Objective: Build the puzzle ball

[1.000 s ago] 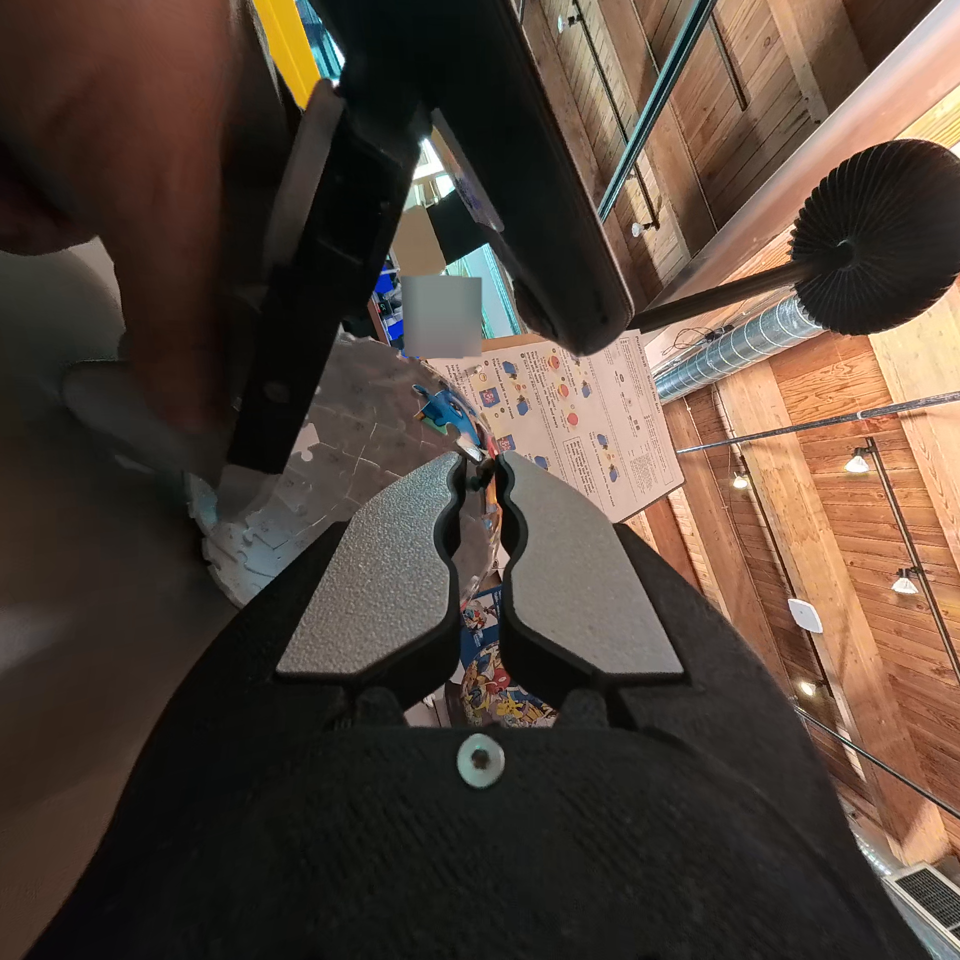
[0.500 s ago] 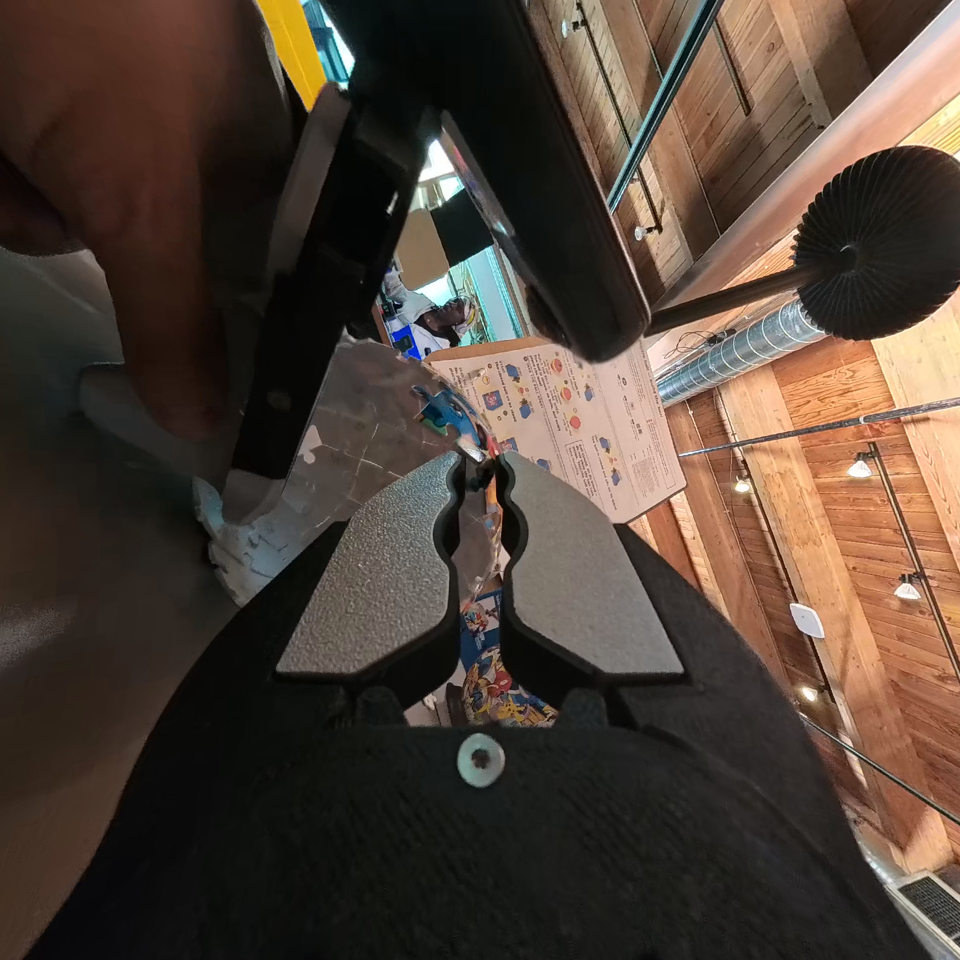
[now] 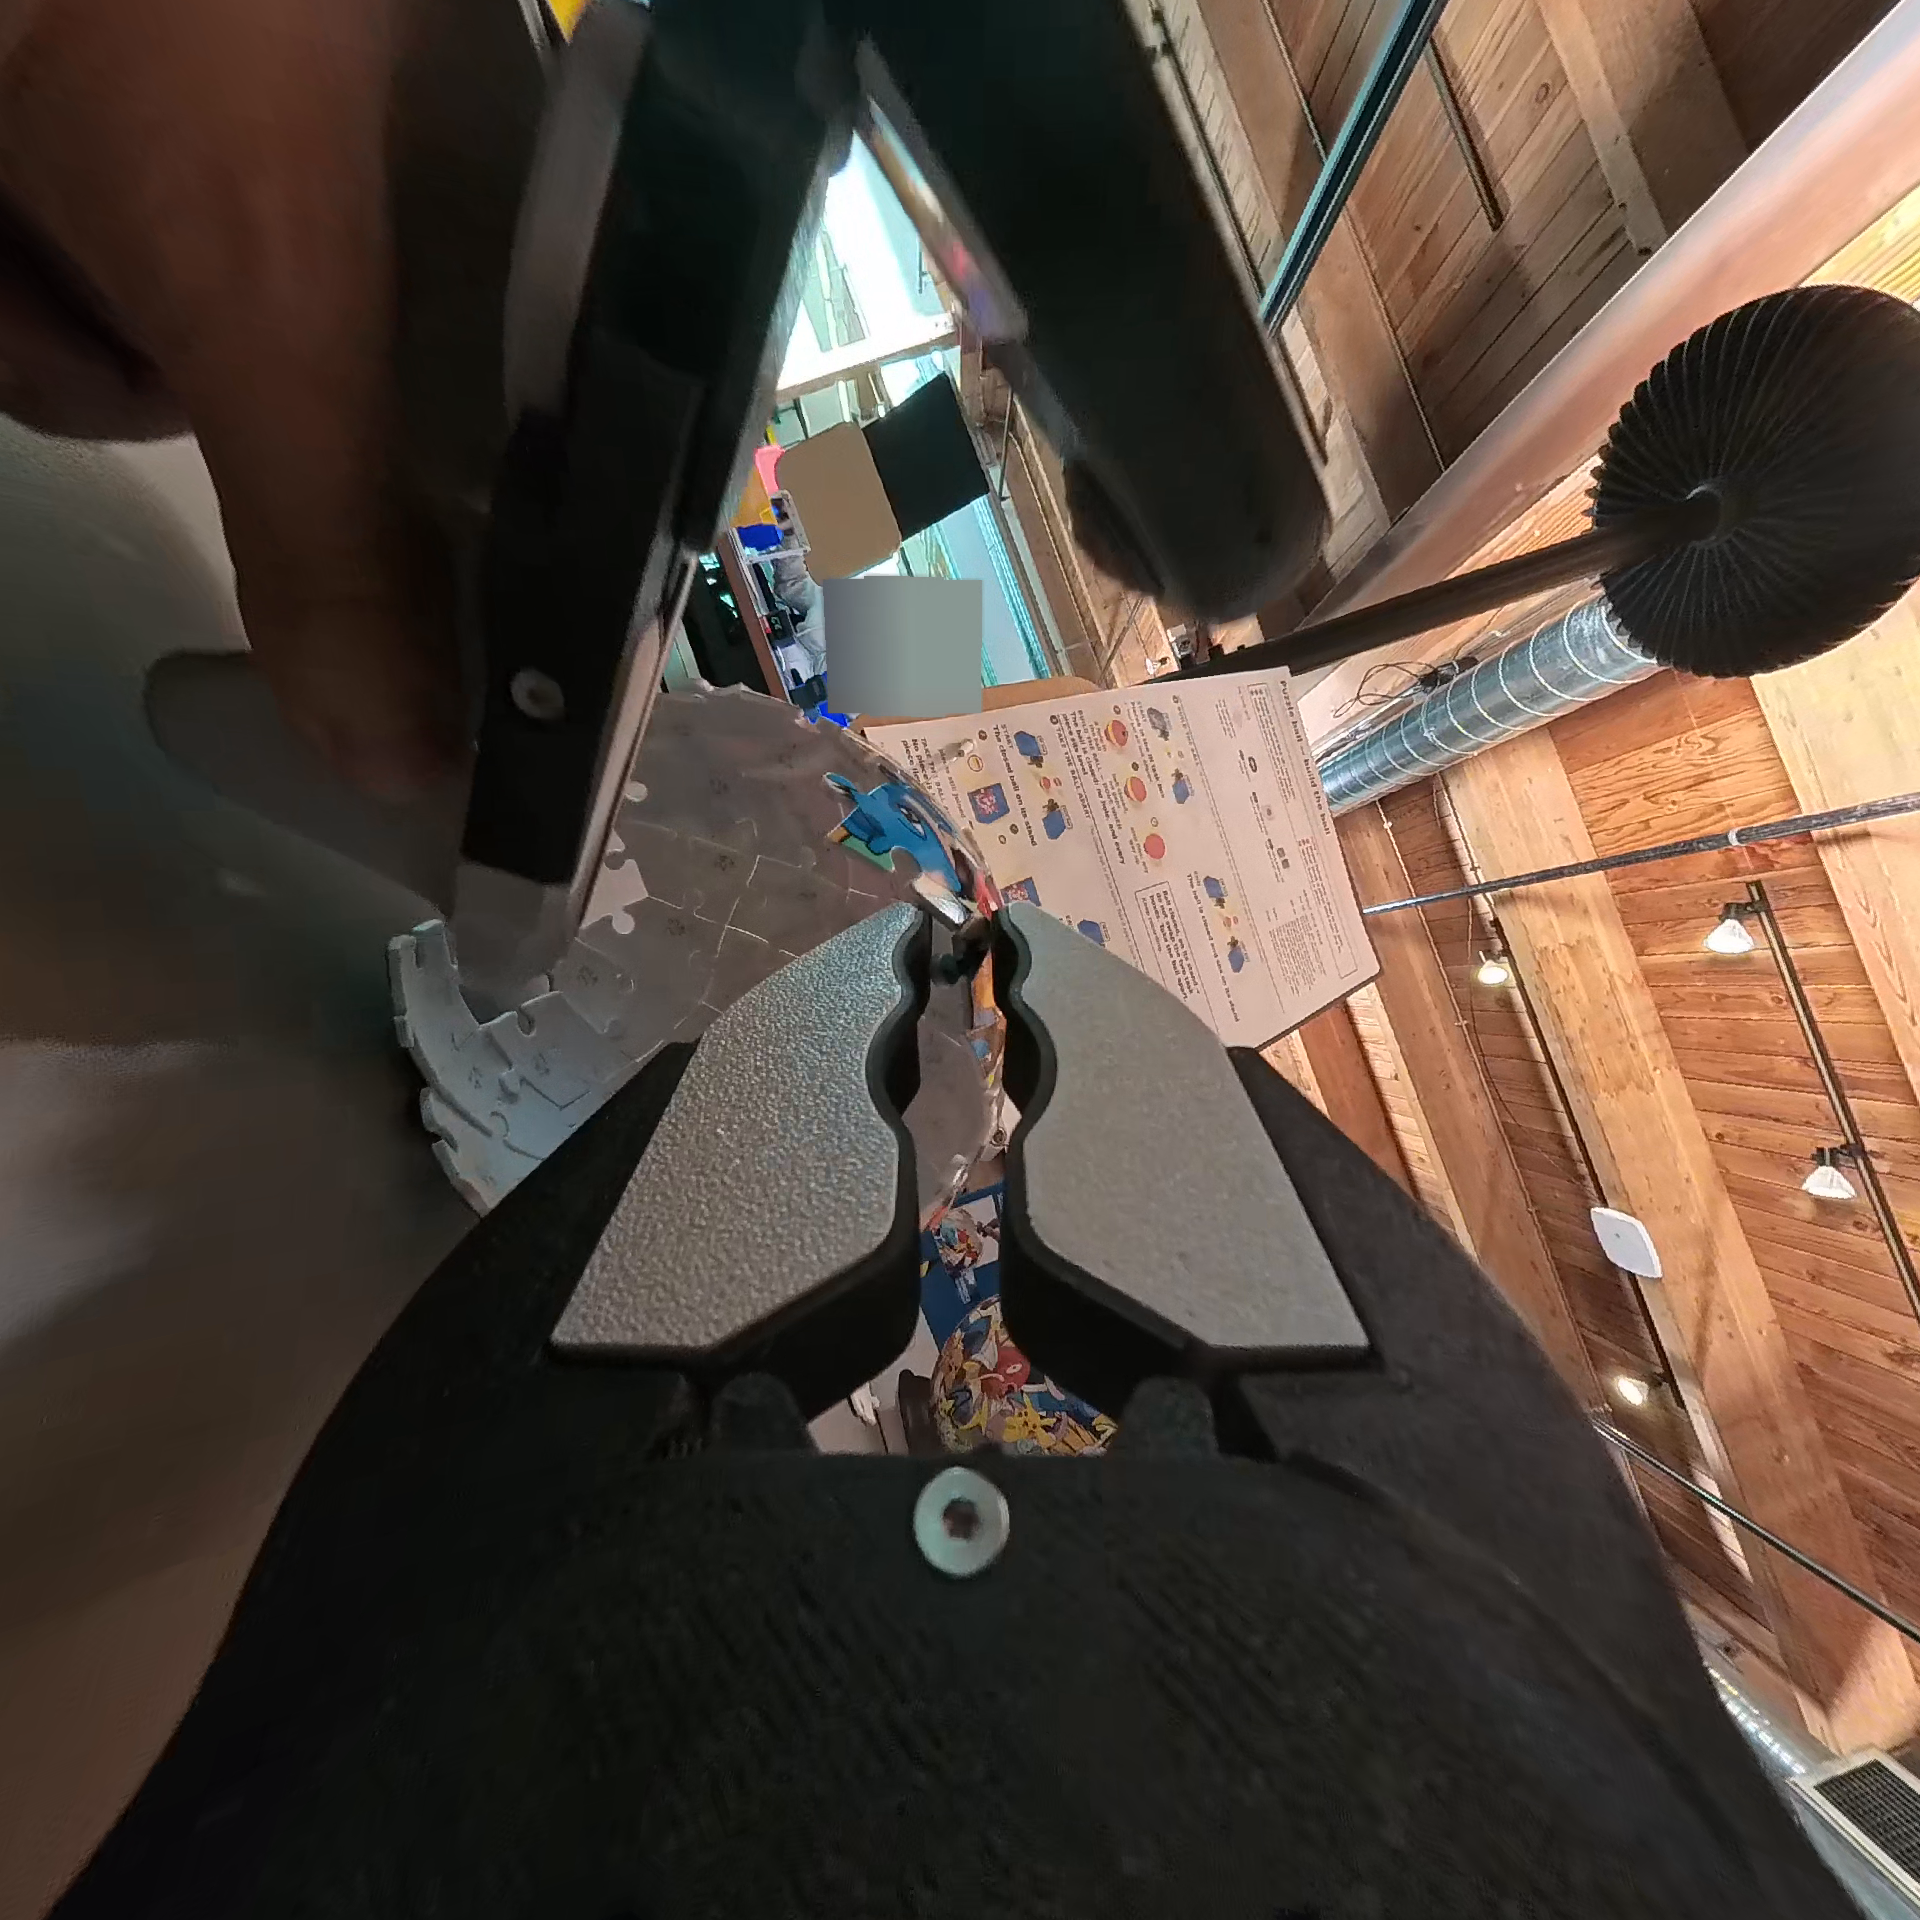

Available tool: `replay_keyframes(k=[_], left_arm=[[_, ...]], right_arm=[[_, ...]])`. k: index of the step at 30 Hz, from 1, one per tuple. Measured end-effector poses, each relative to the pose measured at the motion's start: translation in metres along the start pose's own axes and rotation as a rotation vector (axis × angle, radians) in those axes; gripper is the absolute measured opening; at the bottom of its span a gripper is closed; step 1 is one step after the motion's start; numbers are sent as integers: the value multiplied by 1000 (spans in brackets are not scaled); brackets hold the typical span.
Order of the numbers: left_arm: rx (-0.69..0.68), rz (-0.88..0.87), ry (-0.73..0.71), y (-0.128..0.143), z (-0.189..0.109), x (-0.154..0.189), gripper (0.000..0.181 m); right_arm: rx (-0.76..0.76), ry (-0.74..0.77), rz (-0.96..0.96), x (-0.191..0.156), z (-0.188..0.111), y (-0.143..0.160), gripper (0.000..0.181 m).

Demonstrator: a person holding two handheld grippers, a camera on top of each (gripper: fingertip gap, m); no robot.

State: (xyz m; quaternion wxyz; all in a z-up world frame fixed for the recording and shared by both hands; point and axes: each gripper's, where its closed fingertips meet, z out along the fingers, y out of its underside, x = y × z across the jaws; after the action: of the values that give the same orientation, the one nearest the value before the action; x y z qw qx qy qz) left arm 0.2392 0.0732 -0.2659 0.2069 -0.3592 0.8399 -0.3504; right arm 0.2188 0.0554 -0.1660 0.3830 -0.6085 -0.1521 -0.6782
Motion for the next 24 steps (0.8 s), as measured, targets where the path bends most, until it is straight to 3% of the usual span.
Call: replay_keyframes(k=[16, 21, 24], left_arm=[[-82, 68, -40, 3, 9, 5, 0], [-5, -9, -5, -1, 3, 0, 0], [116, -52, -11, -14, -13, -5, 0]], right_arm=[[14, -3, -3, 0, 0, -3, 11], [4, -1, 7, 1, 1, 0, 11], [-5, 2, 7, 2, 1, 3, 10]])
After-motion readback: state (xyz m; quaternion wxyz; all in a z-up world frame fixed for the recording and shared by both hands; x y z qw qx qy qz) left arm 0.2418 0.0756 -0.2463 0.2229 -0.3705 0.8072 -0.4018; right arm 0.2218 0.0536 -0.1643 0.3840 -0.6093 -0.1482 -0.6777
